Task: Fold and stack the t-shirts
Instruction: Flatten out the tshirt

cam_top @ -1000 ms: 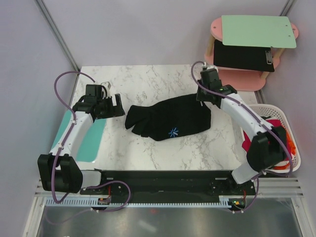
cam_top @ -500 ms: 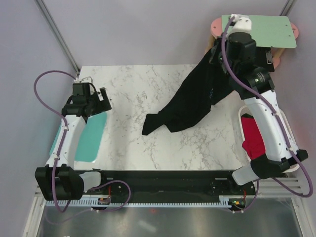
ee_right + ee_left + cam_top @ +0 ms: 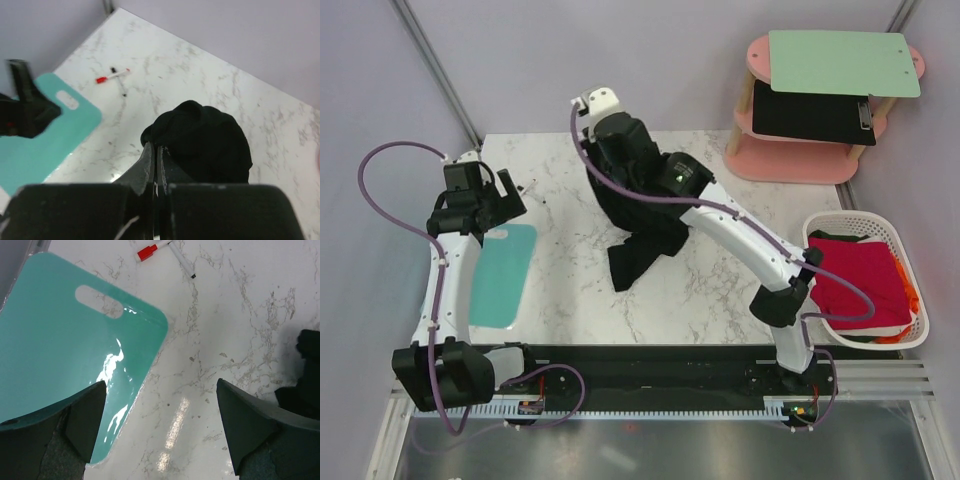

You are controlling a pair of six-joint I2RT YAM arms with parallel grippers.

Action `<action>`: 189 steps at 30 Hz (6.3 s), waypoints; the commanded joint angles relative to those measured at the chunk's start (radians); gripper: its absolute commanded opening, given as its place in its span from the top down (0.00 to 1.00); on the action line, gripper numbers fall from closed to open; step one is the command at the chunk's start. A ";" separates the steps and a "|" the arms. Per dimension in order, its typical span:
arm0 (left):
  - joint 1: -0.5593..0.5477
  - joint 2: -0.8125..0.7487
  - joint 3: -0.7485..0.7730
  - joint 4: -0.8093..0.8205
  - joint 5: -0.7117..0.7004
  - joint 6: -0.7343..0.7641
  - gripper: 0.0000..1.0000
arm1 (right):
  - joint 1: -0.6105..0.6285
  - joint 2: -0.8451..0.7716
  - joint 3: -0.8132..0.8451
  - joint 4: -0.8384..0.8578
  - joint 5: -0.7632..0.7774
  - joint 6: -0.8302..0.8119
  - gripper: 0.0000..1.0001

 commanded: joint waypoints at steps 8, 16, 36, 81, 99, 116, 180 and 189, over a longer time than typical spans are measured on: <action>0.007 0.017 -0.083 0.054 -0.019 -0.019 0.03 | 0.109 -0.281 -0.029 0.378 0.027 -0.042 1.00; 0.009 0.008 -0.089 0.056 -0.019 -0.016 0.03 | 0.096 -0.440 -0.264 0.455 0.386 -0.206 1.00; -0.189 0.018 -0.169 0.088 0.278 -0.059 0.00 | -0.470 -0.592 -1.240 0.463 0.270 0.101 1.00; -0.675 0.543 0.193 -0.021 -0.082 -0.120 0.98 | -0.656 -0.449 -1.176 0.328 -0.465 0.142 0.23; -0.537 0.750 0.357 -0.047 0.010 -0.099 0.98 | -0.316 -0.162 -1.106 0.273 -0.316 0.121 0.30; -0.442 0.834 0.374 -0.048 0.033 -0.108 0.98 | -0.288 -0.432 -1.166 0.096 0.030 0.240 1.00; -0.253 0.509 -0.086 0.015 0.162 -0.154 0.11 | 0.052 0.218 -0.647 0.179 -0.109 0.287 0.28; -0.255 0.561 -0.081 0.015 0.131 -0.163 0.11 | 0.056 0.079 -0.721 0.125 0.029 0.336 0.89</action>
